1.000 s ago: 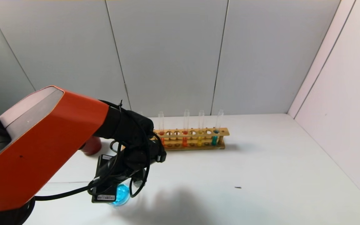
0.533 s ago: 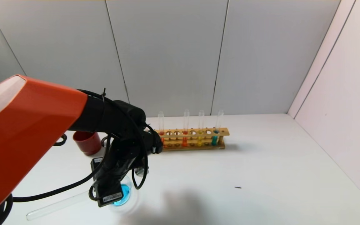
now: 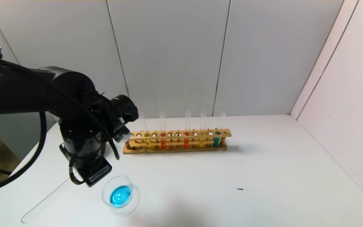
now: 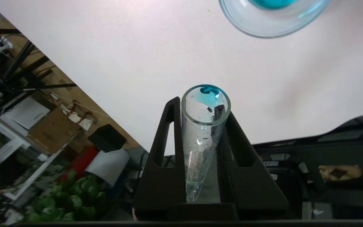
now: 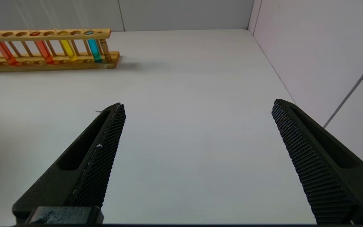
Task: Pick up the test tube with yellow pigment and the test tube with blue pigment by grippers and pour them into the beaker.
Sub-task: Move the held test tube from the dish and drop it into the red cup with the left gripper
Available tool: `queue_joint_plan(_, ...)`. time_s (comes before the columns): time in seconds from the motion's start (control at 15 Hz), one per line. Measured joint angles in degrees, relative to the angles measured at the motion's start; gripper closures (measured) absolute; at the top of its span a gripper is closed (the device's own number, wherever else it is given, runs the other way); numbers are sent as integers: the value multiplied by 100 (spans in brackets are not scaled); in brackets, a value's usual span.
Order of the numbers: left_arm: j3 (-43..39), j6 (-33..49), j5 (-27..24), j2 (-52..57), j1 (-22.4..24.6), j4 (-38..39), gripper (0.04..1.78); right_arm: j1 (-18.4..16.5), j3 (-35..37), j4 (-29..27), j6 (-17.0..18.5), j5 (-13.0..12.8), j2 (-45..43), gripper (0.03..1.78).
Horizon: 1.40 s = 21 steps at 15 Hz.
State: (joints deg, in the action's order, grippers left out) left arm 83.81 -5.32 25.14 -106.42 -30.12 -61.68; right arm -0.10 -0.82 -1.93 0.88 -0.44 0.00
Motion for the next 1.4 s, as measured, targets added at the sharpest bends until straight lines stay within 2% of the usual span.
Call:
queue_joint_plan(0.4,-149,155,-28,634,741,1007,150,0,2,-2,0,-2,0,11)
queue_joint_plan(0.67,-180,155,-271,898,1259,1469,150,0,2,0,-2,-2,0,11)
queue_joint_plan(0.87,-176,146,-425,1017,1602,2098,150,0,2,-2,0,0,0,11)
queue_joint_plan(1.13,-189,157,-538,944,1974,2900,150,0,2,-2,0,0,0,11)
queue_joint_plan(1.4,-182,155,-549,574,2242,4035,150,0,2,0,0,0,0,11)
